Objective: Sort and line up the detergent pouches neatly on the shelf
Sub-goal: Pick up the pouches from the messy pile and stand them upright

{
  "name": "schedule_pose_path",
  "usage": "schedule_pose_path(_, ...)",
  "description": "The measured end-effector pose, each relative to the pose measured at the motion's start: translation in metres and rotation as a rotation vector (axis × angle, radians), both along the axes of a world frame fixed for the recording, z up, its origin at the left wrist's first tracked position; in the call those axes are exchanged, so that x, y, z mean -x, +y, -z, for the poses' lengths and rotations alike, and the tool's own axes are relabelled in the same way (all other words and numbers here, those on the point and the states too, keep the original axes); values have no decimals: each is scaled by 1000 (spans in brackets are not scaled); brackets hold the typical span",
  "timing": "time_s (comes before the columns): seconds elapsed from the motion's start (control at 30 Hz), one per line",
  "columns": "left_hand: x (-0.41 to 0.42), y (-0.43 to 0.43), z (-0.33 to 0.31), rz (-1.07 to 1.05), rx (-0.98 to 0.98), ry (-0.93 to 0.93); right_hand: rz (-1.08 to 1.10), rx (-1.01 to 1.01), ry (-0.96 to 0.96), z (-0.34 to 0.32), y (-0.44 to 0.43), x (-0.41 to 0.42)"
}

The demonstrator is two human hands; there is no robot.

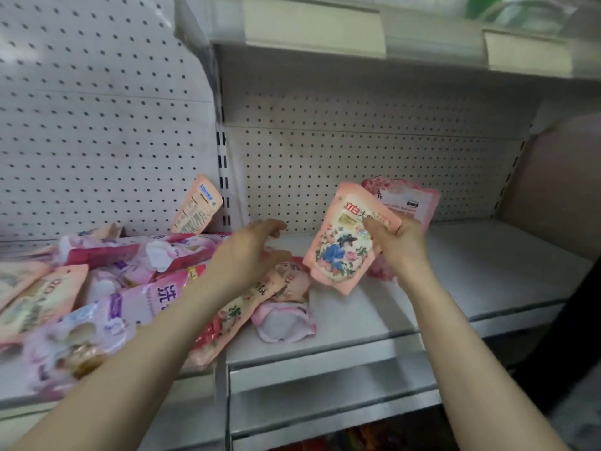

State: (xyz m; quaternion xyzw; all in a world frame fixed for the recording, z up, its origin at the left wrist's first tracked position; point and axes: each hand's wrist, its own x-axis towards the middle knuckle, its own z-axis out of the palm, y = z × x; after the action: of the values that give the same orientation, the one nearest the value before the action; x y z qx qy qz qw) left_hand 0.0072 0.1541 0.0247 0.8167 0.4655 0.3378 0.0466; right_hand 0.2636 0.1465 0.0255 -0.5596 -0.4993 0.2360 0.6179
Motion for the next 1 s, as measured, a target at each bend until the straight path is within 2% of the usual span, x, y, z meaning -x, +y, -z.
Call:
schedule_pose_path(0.07,19,-3,7,-31,-75,162,114,-9,-146,-5,1,-16)
schedule_pose_path(0.13,33,-3,13,-65,-89,240,231,-4,-320,-3,3,-26)
schedule_pose_path(0.23,45,-1,22,-109,-29,183,316,77,-451,12,9,-31)
schedule_pose_path(0.37,52,1,32,-128,155,116,328,172,-466,30,12,-33)
schedule_pose_path(0.5,53,2,30,-138,199,-152,404,68,-481,28,3,-28)
schedule_pose_path(0.63,53,-2,20,-65,291,-506,596,-271,-527,22,-23,-3)
schedule_pose_path(0.67,52,-5,15,-21,307,-606,588,-337,-544,19,-29,7)
schedule_pose_path(0.73,48,-8,3,63,332,-765,359,-354,-514,15,-37,28)
schedule_pose_path(0.83,34,-11,-17,104,297,-828,-248,-57,-194,8,-49,67)
schedule_pose_path(0.87,27,-12,-22,109,278,-837,-371,4,-90,7,-51,77)
schedule_pose_path(0.93,13,-14,-30,120,256,-863,-437,57,12,4,-50,84)
schedule_pose_path(1.0,4,-14,-32,120,244,-869,-405,63,37,-3,-49,80)
